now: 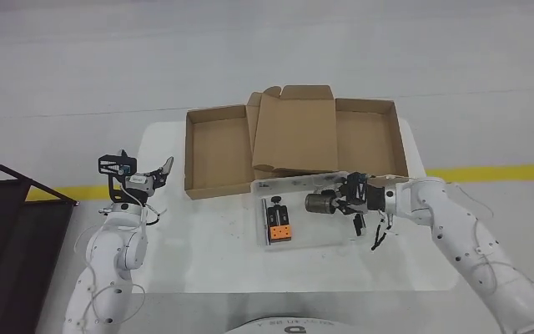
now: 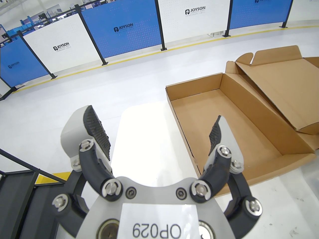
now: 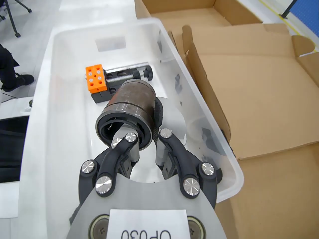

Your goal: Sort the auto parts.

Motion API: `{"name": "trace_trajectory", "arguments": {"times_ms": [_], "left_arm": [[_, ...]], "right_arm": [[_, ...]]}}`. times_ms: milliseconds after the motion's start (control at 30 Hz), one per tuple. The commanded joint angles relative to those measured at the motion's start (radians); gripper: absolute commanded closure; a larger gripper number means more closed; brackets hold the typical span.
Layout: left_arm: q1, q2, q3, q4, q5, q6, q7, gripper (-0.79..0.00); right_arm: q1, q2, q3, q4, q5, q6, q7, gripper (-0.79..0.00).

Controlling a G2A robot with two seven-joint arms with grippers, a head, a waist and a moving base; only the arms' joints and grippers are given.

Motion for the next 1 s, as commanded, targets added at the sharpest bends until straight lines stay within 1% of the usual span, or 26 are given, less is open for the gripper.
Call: {"name": "trace_trajectory", "arguments": {"times_ms": [0, 167, 200, 500, 533, 567, 633, 667, 733, 833, 967], "left_arm": [[0.0, 0.0, 0.0, 0.0, 0.0, 0.0, 0.0, -0.785], [0.0, 0.0, 0.0, 0.0, 0.0, 0.0, 0.0, -0.785], [0.0, 0.0, 0.0, 0.0, 0.0, 0.0, 0.0, -0.785], [0.0, 0.0, 0.0, 0.0, 0.0, 0.0, 0.0, -0.785], [0.0, 0.0, 0.0, 0.0, 0.0, 0.0, 0.0, -0.785], [0.0, 0.0, 0.0, 0.0, 0.0, 0.0, 0.0, -0.785], [0.0, 0.0, 0.0, 0.0, 0.0, 0.0, 0.0, -0.785], [0.0, 0.0, 0.0, 0.0, 0.0, 0.0, 0.0, -0.785], [0.0, 0.0, 0.0, 0.0, 0.0, 0.0, 0.0, -0.785], [0.0, 0.0, 0.0, 0.0, 0.0, 0.0, 0.0, -0.785], [0.0, 0.0, 0.0, 0.0, 0.0, 0.0, 0.0, -0.785]], "right_arm": [[-0.002, 0.031, -0.007, -0.014, 0.014, 0.0, -0.055, 0.0], [0.002, 0.115, -0.061, -0.045, 0.05, 0.0, -0.192, 0.0], [0.003, 0.121, -0.067, -0.046, 0.051, 0.0, -0.198, 0.0], [0.003, 0.121, -0.067, -0.046, 0.051, 0.0, -0.198, 0.0], [-0.002, 0.119, -0.067, -0.045, 0.063, 0.021, -0.194, 0.0], [-0.004, 0.116, -0.068, -0.036, 0.092, 0.026, -0.194, 0.0], [0.021, 0.112, -0.056, 0.016, 0.186, 0.0, -0.2, 0.0], [0.054, 0.11, -0.047, 0.051, 0.252, 0.0, -0.199, 0.0], [0.101, 0.105, -0.071, 0.104, 0.397, 0.0, -0.165, 0.0], [0.167, 0.099, -0.101, 0.2, 0.583, 0.0, -0.081, 0.0], [0.243, 0.078, -0.145, 0.331, 0.767, 0.005, 0.036, 0.0]]}}
